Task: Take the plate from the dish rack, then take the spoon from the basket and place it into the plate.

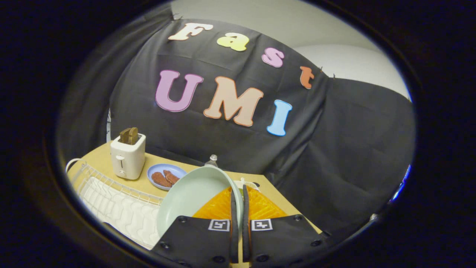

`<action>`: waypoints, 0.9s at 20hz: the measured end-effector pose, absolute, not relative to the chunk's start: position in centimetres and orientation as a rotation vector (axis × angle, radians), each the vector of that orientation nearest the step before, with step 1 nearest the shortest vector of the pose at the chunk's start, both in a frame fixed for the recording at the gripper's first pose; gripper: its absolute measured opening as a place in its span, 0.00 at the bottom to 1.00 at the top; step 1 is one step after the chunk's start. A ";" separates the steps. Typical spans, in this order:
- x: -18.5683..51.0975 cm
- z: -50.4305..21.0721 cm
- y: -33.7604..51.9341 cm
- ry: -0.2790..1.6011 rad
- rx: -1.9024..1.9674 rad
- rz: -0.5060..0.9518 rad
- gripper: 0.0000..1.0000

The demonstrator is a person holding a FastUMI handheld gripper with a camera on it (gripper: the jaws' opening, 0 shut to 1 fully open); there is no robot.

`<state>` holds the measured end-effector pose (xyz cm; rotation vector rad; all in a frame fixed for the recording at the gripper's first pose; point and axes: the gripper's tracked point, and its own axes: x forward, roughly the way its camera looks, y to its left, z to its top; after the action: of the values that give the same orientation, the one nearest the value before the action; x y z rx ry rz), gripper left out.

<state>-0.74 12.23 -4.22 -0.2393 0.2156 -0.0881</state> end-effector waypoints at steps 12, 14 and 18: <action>-3.2 -12.1 1.6 0.372 -0.143 -0.066 0.07; -3.5 -13.9 0.6 0.404 -0.120 -0.056 0.07; -3.7 -17.9 -0.1 0.464 -0.053 -0.009 0.07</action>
<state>-3.75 -0.14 -17.89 -0.0534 0.4639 -0.0088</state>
